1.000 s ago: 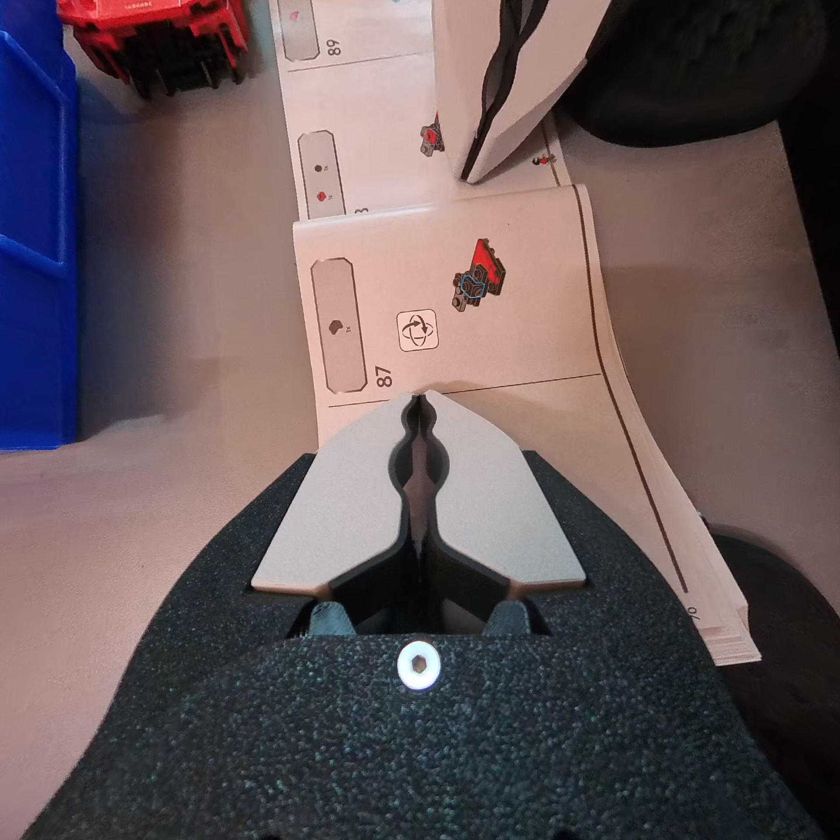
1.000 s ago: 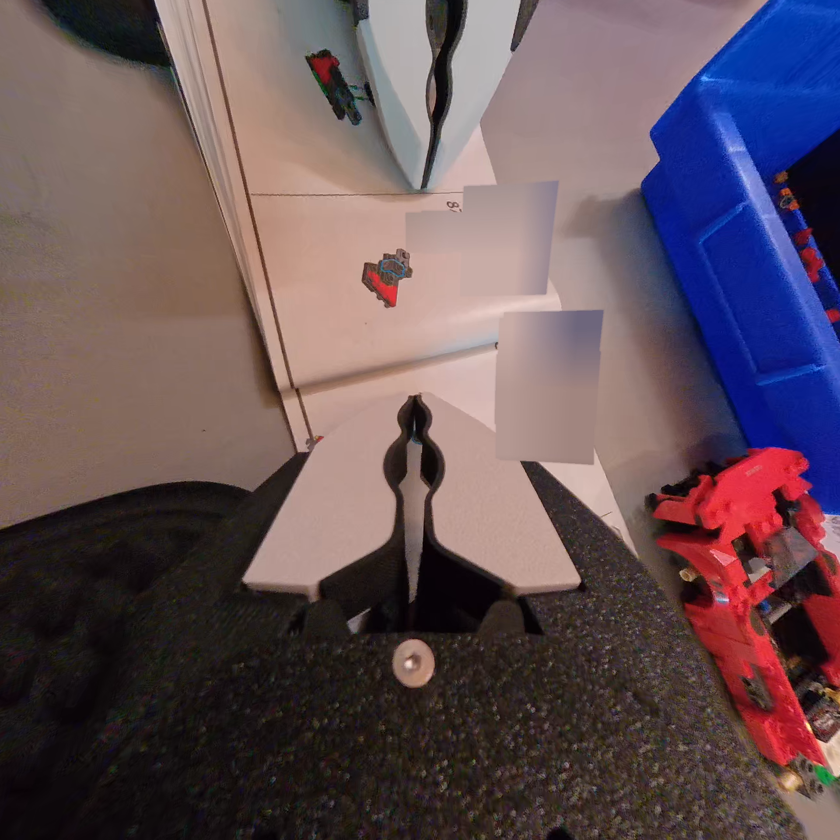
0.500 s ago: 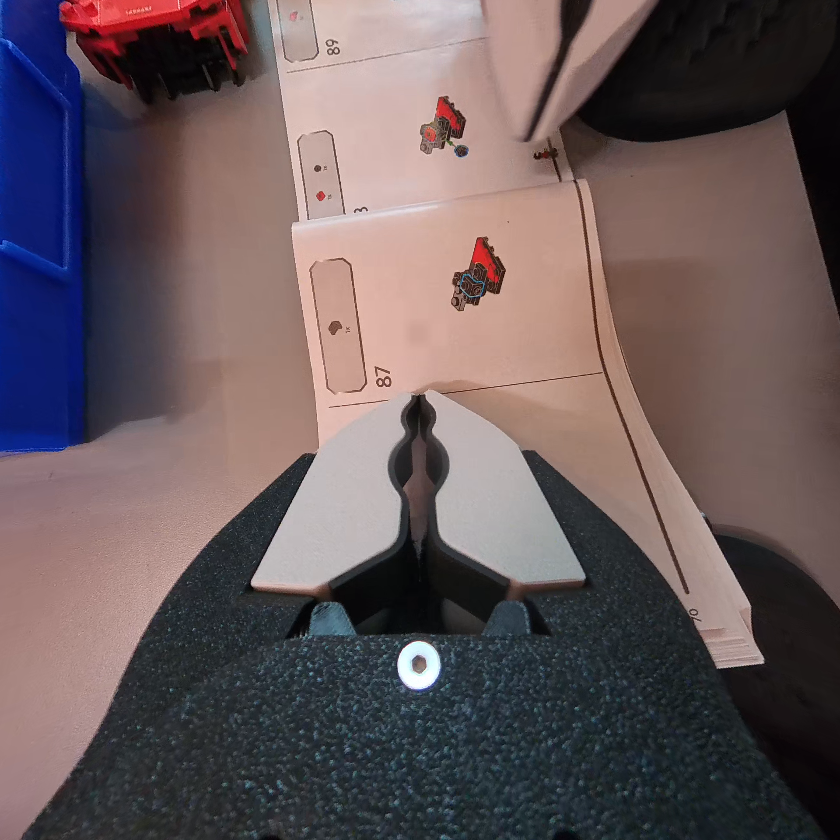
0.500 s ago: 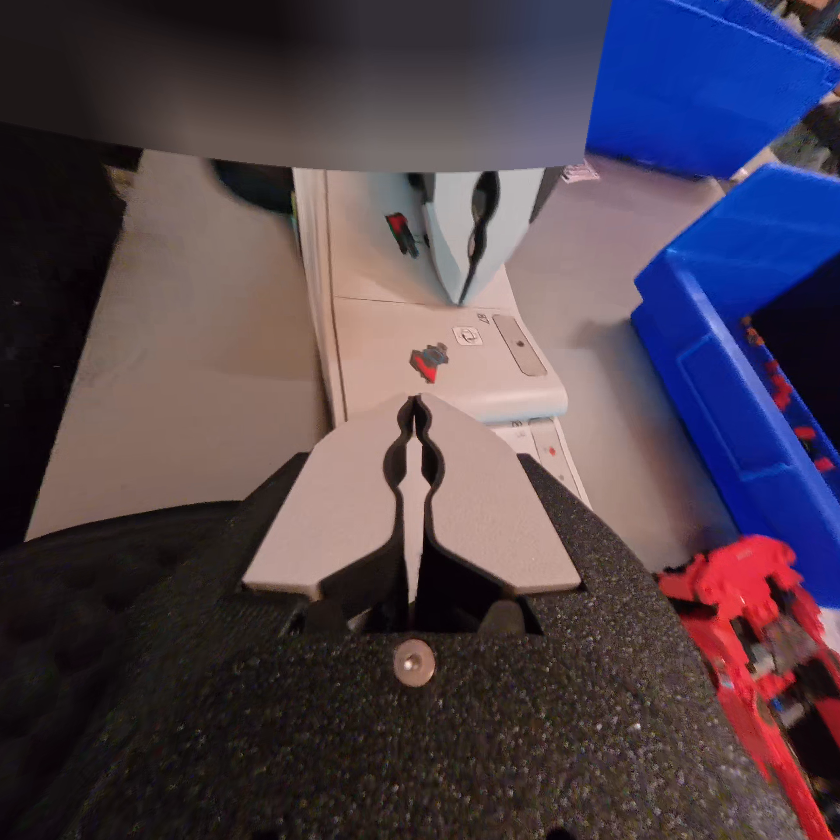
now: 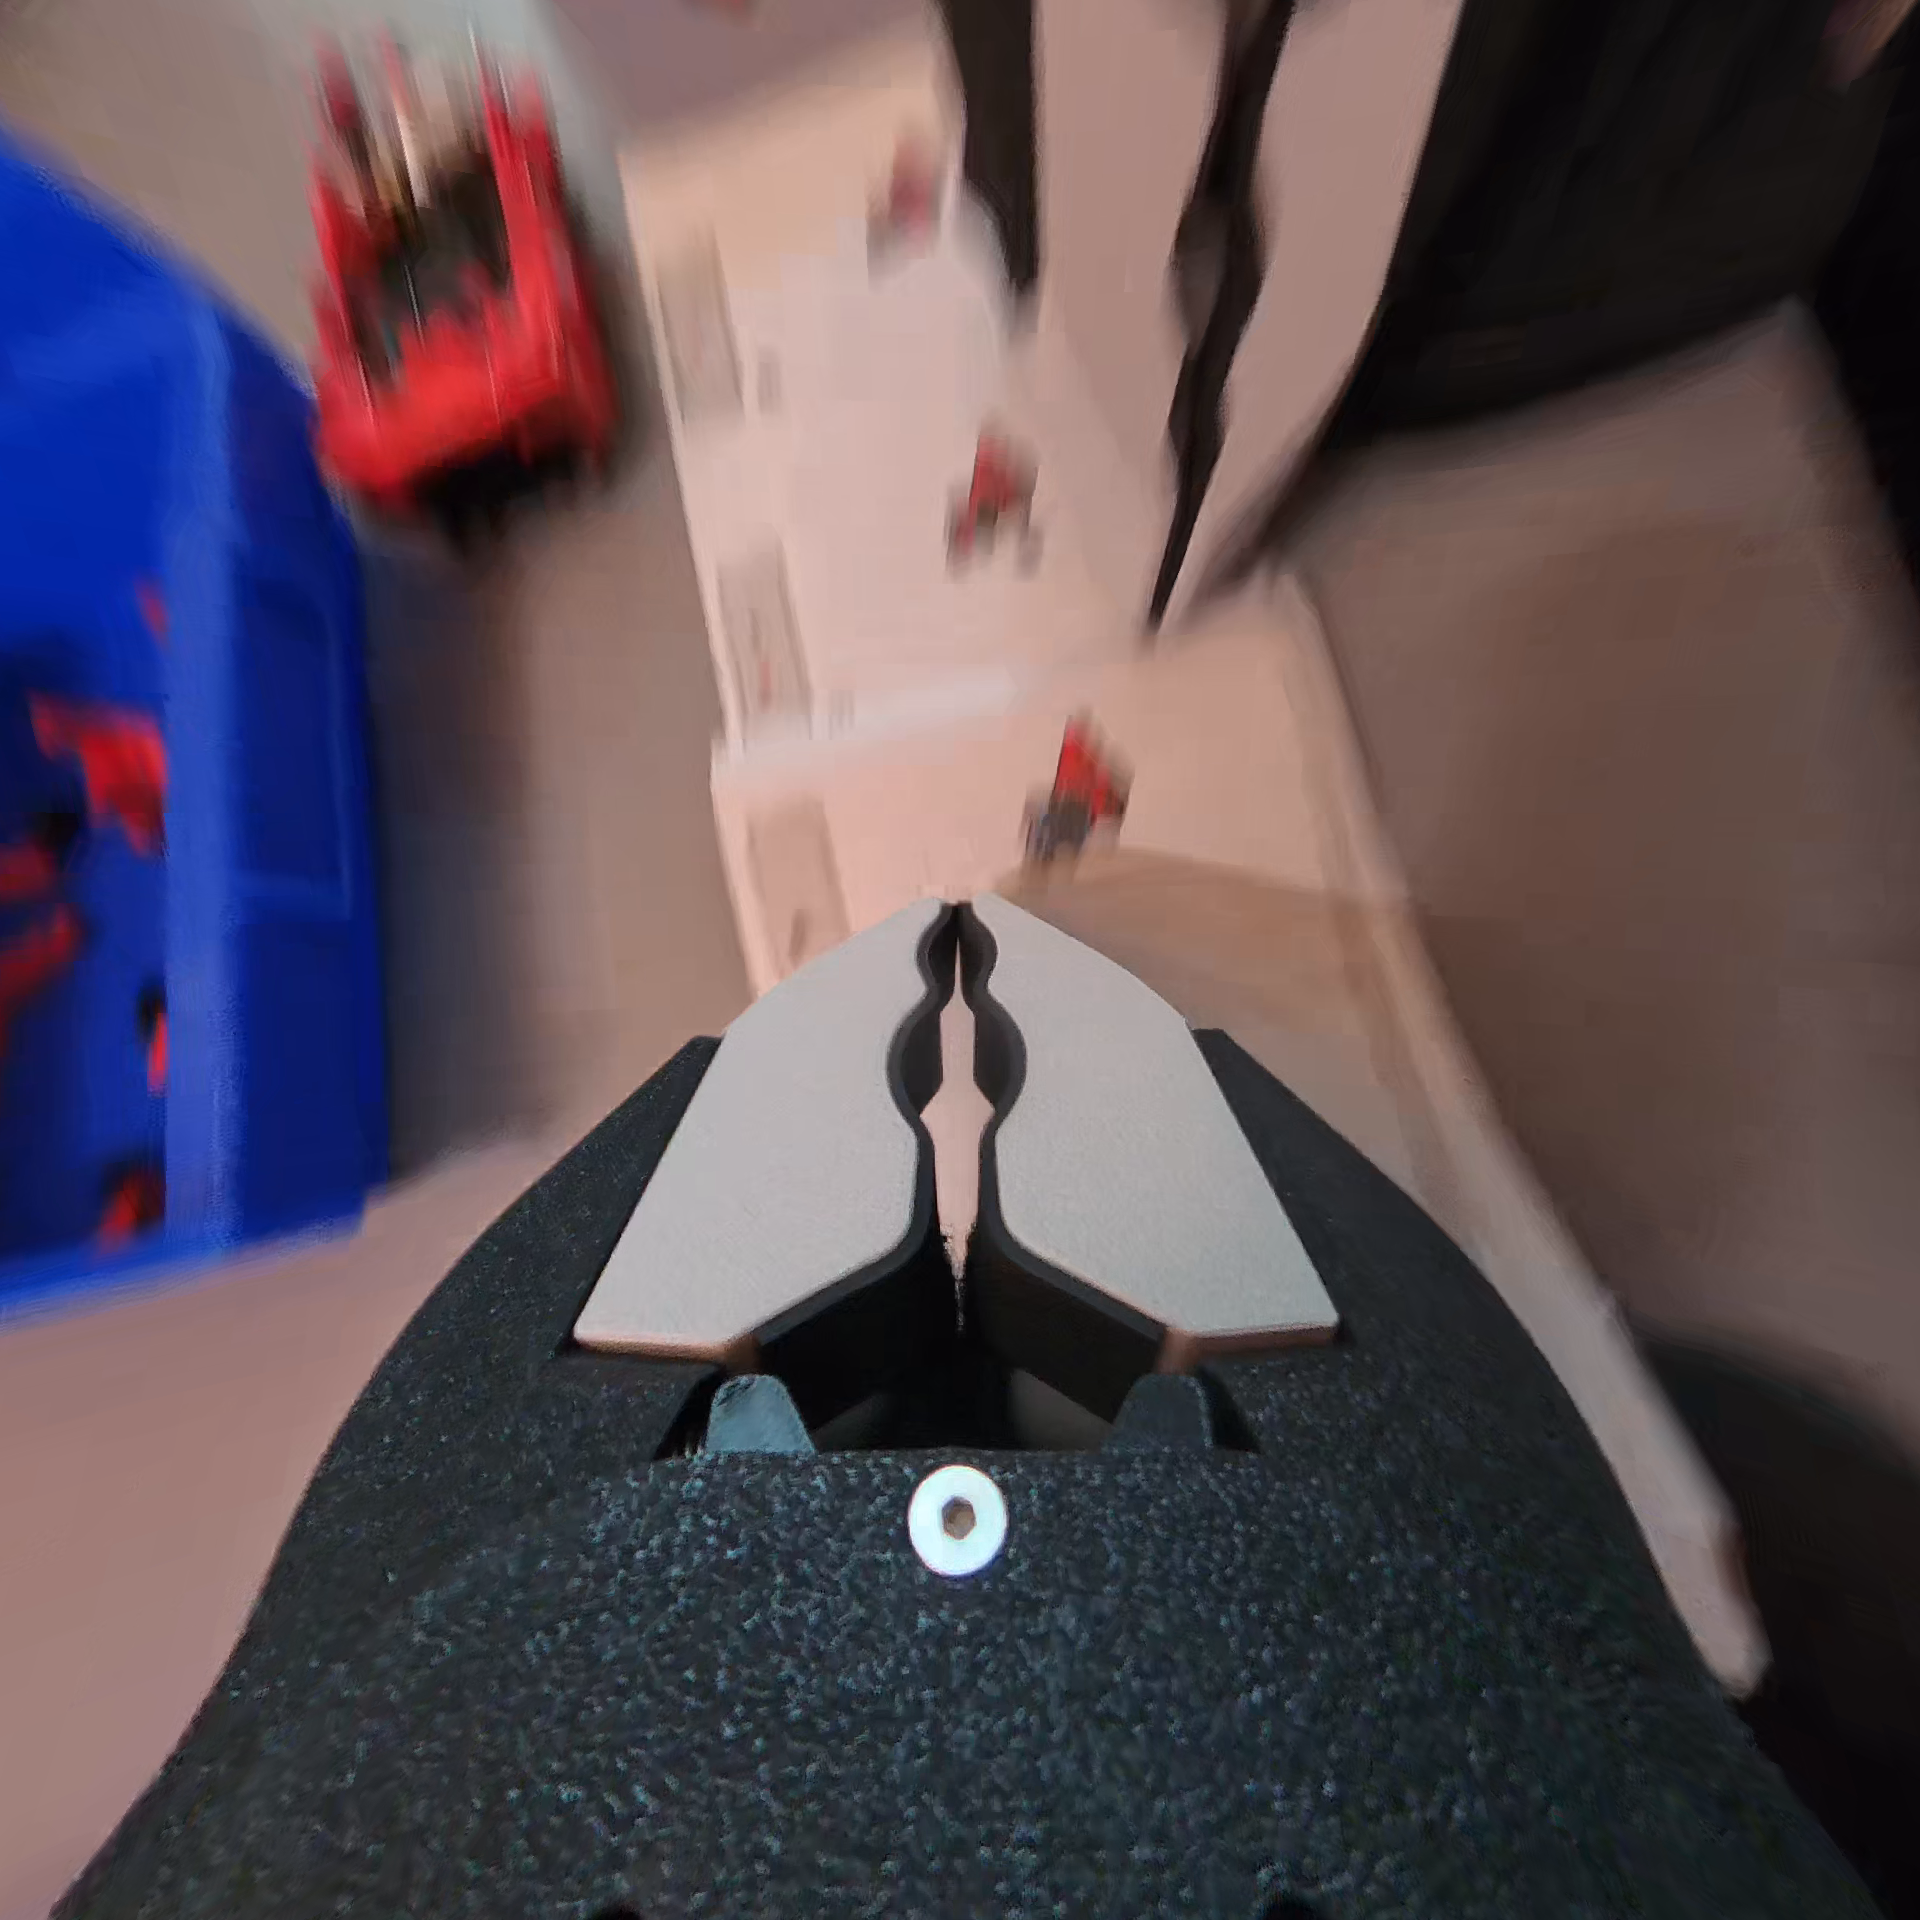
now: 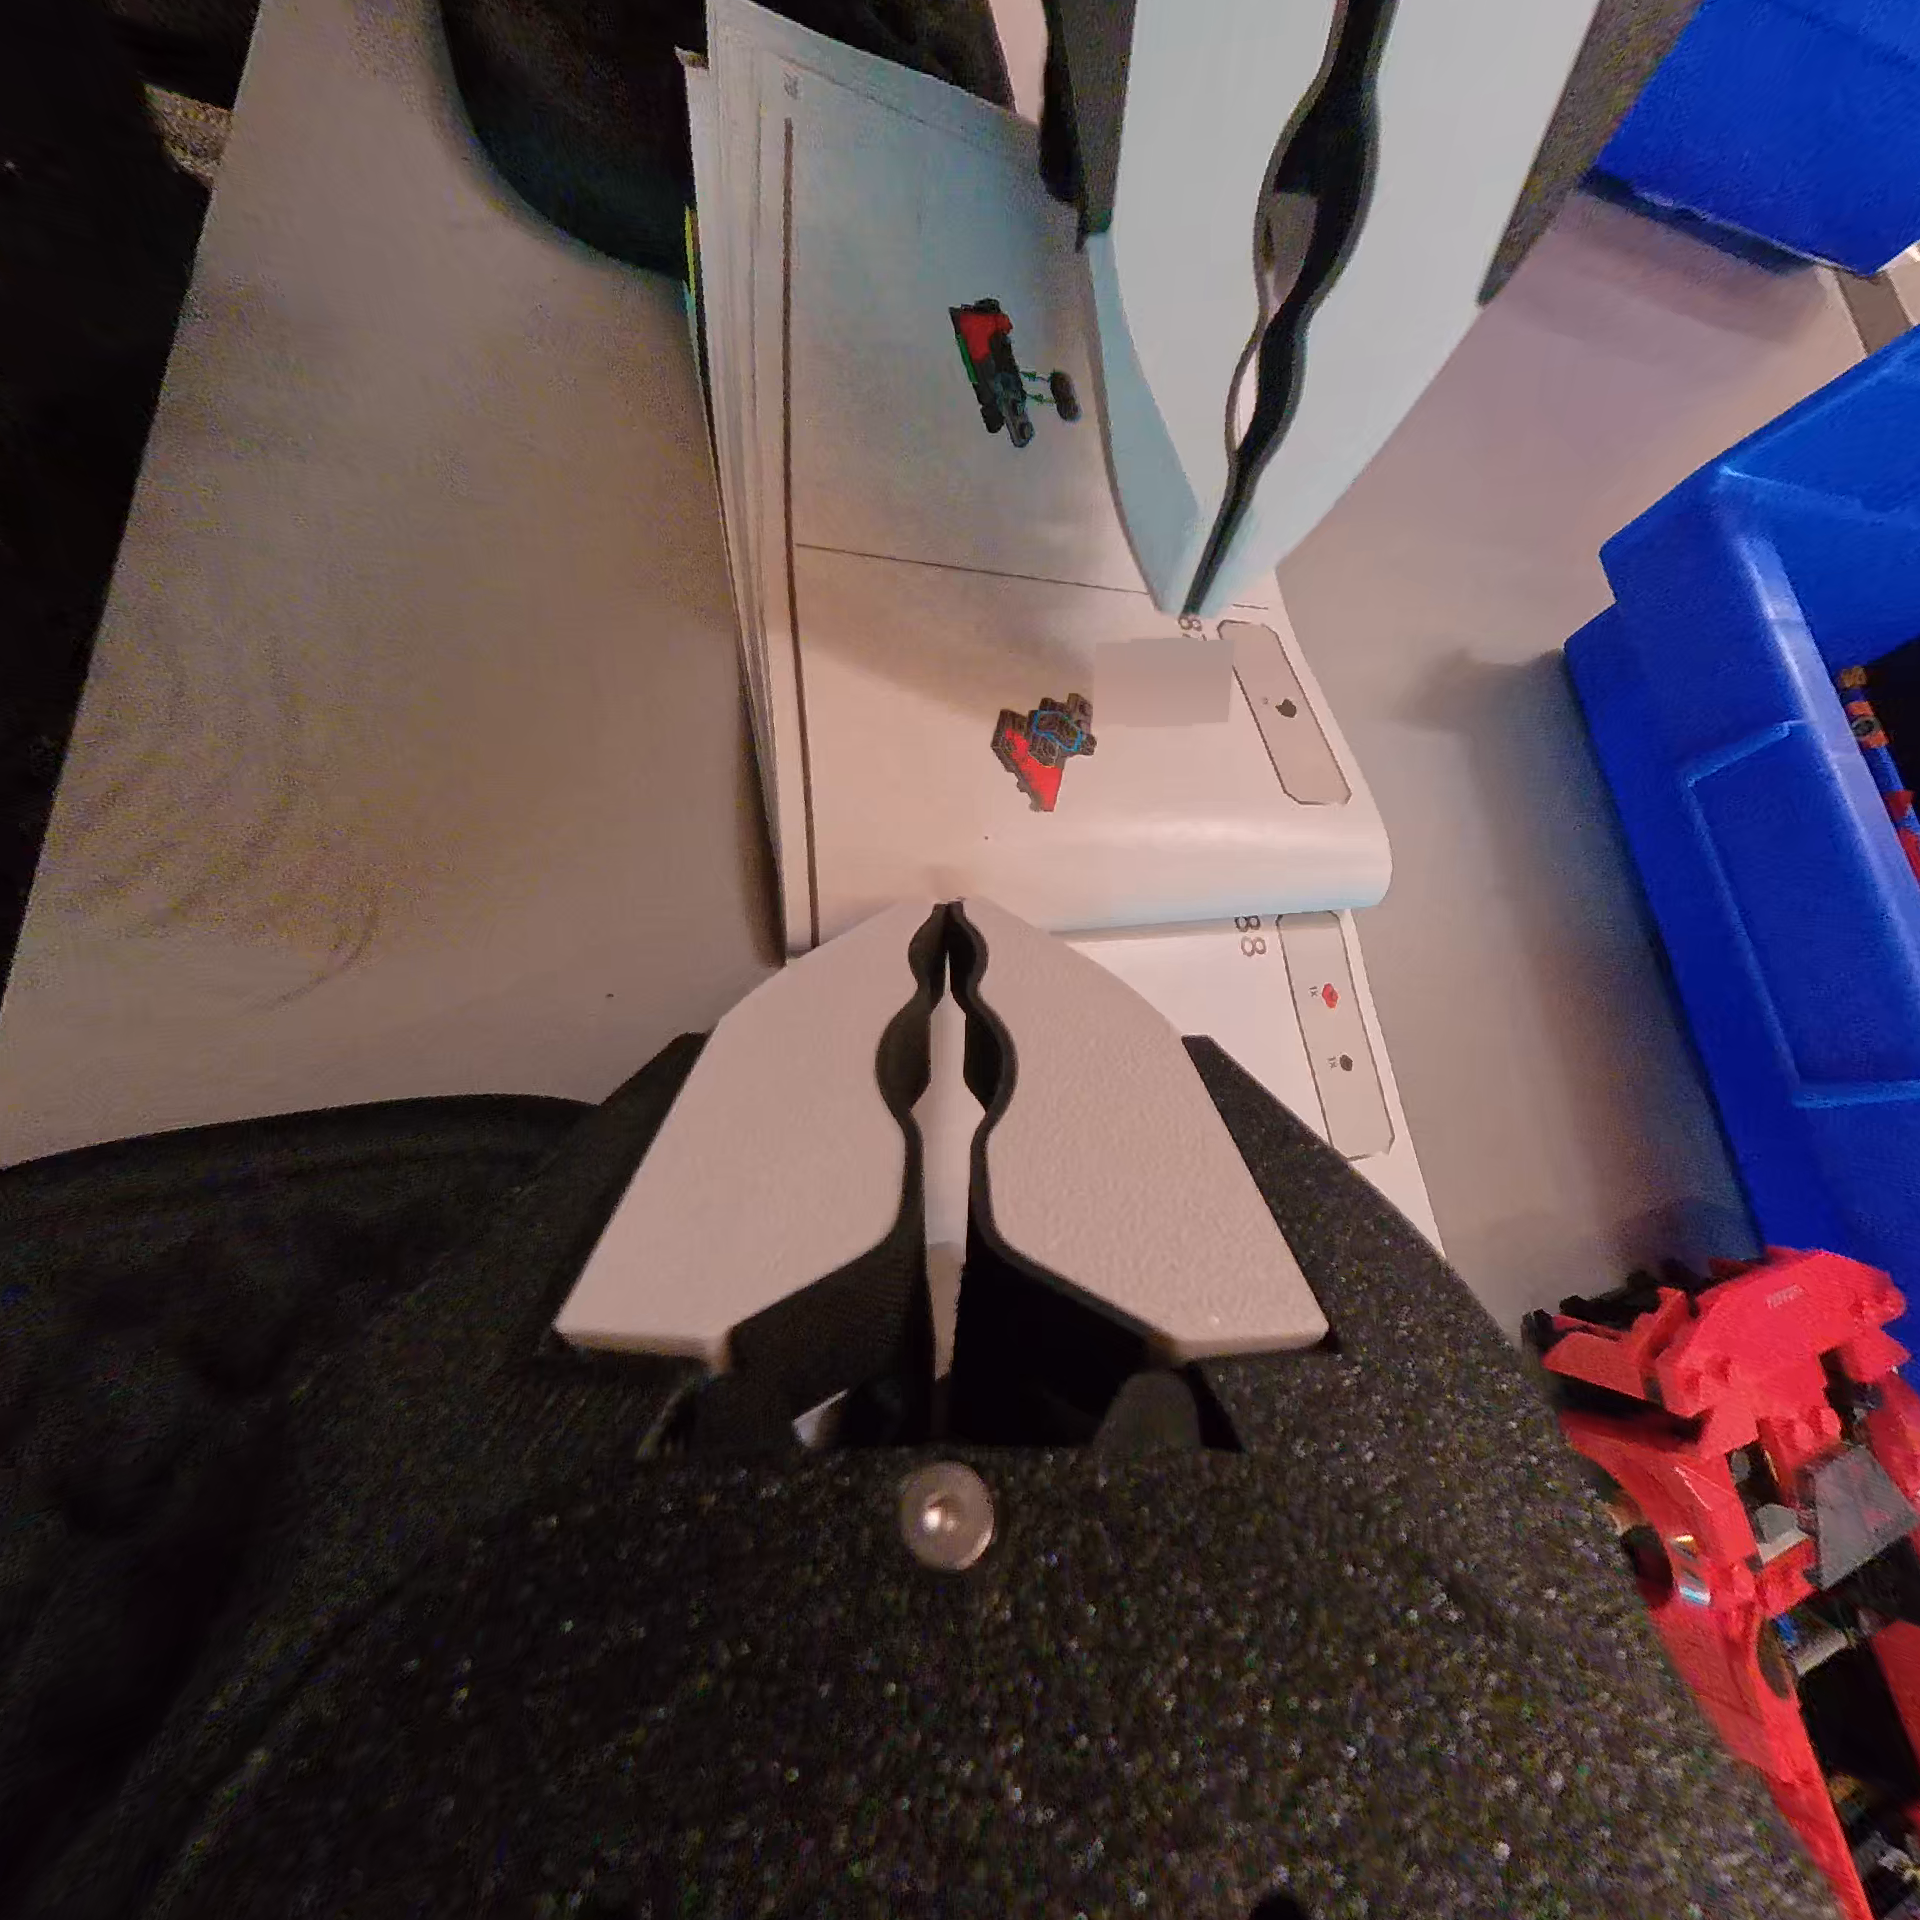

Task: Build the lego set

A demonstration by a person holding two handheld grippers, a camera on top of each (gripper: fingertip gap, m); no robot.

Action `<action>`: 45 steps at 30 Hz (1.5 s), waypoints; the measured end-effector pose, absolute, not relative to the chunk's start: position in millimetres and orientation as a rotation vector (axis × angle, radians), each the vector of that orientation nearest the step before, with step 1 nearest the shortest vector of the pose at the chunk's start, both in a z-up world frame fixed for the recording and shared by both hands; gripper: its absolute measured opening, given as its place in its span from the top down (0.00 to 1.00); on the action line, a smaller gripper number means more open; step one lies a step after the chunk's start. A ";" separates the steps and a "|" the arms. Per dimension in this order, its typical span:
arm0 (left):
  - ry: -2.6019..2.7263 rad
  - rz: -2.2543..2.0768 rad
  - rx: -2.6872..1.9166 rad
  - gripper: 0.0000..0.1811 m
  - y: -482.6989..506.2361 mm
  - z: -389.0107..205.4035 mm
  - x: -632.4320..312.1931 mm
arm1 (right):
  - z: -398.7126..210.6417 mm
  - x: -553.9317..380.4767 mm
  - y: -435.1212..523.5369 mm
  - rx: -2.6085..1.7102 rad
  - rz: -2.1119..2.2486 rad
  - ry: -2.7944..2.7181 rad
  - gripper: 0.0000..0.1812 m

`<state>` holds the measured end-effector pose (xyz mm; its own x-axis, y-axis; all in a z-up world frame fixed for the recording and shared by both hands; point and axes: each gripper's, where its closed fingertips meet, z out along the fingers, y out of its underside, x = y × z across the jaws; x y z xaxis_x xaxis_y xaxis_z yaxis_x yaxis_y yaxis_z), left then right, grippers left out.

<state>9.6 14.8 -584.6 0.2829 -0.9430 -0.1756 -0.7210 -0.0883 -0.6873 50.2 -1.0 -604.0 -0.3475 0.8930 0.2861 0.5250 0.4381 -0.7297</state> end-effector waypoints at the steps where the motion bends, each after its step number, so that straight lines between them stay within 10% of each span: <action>1: 1.489 -0.467 -1.836 1.00 12.5 -578.2 22.9 | -603.9 50.2 -1.0 -1.190 0.700 -2.016 1.00; 11: 1.565 -0.517 -1.959 1.00 10.1 -612.4 34.7 | -582.0 101.4 42.5 -1.501 0.691 -1.797 1.00; 22: 1.564 -0.507 -1.926 1.00 9.8 -617.4 28.0 | -554.1 220.5 137.2 -1.936 0.455 -1.250 0.70; 45: 1.524 -0.589 -1.895 1.00 10.0 -621.6 24.2 | -534.3 -32.9 200.9 -1.490 0.418 -2.462 0.94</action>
